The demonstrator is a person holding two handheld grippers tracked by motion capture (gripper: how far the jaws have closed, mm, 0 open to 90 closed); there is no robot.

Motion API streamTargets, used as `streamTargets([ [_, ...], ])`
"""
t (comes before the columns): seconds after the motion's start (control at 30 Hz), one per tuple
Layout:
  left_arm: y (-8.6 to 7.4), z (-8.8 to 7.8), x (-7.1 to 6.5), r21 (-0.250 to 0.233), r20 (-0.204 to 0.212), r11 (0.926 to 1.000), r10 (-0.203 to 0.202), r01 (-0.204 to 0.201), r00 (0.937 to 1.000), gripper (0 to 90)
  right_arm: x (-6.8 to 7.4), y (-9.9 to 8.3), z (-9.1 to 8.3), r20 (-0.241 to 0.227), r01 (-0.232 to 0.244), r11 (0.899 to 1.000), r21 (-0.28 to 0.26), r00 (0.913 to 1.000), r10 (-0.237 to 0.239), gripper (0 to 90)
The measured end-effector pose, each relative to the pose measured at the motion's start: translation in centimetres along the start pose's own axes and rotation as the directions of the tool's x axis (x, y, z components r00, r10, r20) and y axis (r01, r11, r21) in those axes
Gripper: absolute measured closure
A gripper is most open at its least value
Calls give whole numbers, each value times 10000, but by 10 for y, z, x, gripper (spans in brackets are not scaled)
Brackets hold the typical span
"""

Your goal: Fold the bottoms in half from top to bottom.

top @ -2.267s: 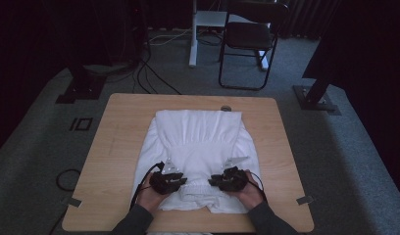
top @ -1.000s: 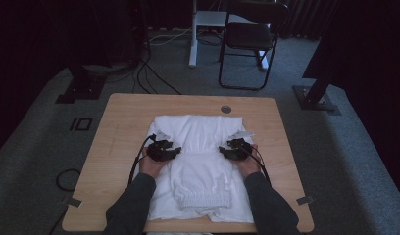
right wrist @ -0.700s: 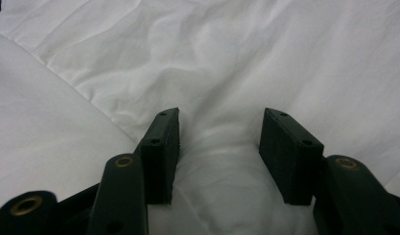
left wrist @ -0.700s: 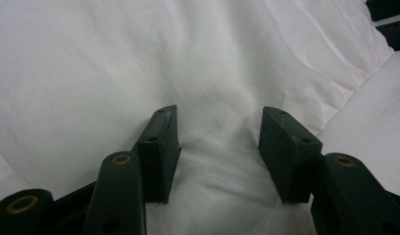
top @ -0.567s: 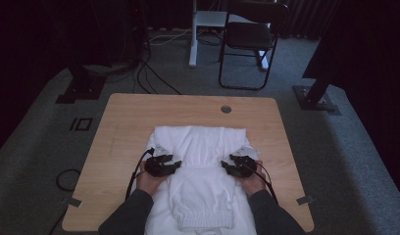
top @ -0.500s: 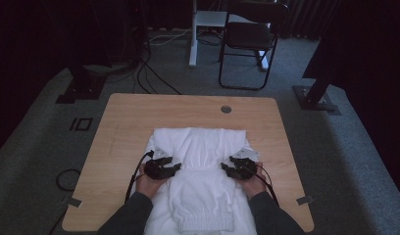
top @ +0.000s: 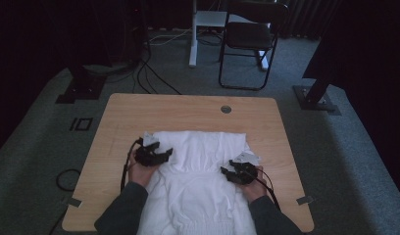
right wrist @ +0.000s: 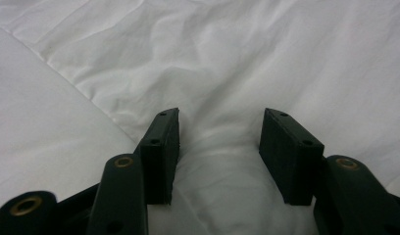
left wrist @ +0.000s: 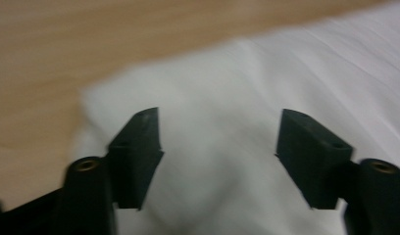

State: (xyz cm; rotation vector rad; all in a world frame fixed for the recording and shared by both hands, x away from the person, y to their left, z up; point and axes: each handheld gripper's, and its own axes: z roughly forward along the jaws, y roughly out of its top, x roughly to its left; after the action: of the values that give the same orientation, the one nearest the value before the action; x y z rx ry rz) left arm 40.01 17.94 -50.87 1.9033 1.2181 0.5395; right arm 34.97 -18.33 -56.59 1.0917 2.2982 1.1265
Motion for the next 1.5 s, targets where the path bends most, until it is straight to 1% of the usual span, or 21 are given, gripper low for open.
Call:
streamTargets([
  [0.1,13,11,14,80,-398,9999,-120,124,9991,261,0,0,0,-26,-27,10000,2,10000,27,487],
  [0.13,20,29,25,414,-833,9990,-115,150,9965,257,0,0,0,-33,-16,10000,8,10000,16,487],
  [0.23,19,44,31,834,-1091,9963,-115,207,9940,248,0,0,0,-38,-11,10000,8,10000,11,487],
  [0.33,11,60,36,1202,-926,9921,-240,351,9954,244,-1,0,0,-55,-17,10000,4,10000,17,487],
  [0.5,4,65,40,1356,-1045,9895,-364,505,9939,200,-1,0,0,-55,-13,10000,0,10000,13,487],
  [0.6,-2,65,43,1251,-813,9906,-457,557,9956,198,-1,0,0,-60,-20,10000,4,10000,20,487],
  [0.7,-1,63,42,1290,-600,9905,-397,472,9974,275,-1,0,0,-61,-17,10000,2,10000,17,486],
  [0.73,-1,61,40,1302,-219,9908,-337,363,9992,470,-1,0,0,-73,-29,10000,-6,10000,29,486],
  [0.9,0,62,37,1359,249,9904,-275,239,9993,715,-2,1,0,-147,-44,10000,28,9999,44,487],
  [1.0,0,62,37,1356,338,9906,-212,165,9992,730,-11,10,-5,-424,-145,9991,395,9990,162,541],
  [1.03,-1,62,38,1352,369,9907,-206,154,9991,733,-16,16,-8,-201,-250,9994,242,9995,255,546],
  [1.07,-1,62,38,1338,373,9909,-197,145,9991,733,-29,29,-14,473,-431,9990,-138,9979,437,530],
  [1.1,-1,62,38,1338,373,9909,-197,145,9991,733,-29,29,-14,473,-431,9990,-138,9979,437,530],
  [1.13,-1,62,38,1329,380,9910,-206,154,9991,733,-47,45,-17,654,-807,9959,-412,9944,833,504],
  [1.17,-1,62,38,1289,399,9915,-238,185,9989,733,-47,45,-17,654,-807,9959,-412,9944,833,504],
  [1.2,-2,62,38,1267,403,9917,-276,222,9988,733,-66,59,-11,843,-1121,9930,-377,9898,1150,489],
  [1.23,-2,62,38,1242,403,9920,-290,238,9988,733,-66,59,-11,843,-1121,9930,-377,9898,1150,489],
  [1.27,-3,62,38,1215,410,9923,-286,234,9988,732,-84,68,-2,1061,-1451,9888,-357,9833,1481,447],
  [1.3,-3,62,38,1192,419,9926,-300,248,9987,732,-84,68,-2,1061,-1451,9888,-357,9833,1481,447],
  [1.33,-3,62,39,1178,440,9927,-309,256,9986,732,-98,72,9,1058,-1781,9839,-159,9782,1788,396],
  [1.5,-3,62,39,1150,460,9930,-327,272,9984,732,-109,71,31,1052,-1924,9808,316,9765,1882,280],
])
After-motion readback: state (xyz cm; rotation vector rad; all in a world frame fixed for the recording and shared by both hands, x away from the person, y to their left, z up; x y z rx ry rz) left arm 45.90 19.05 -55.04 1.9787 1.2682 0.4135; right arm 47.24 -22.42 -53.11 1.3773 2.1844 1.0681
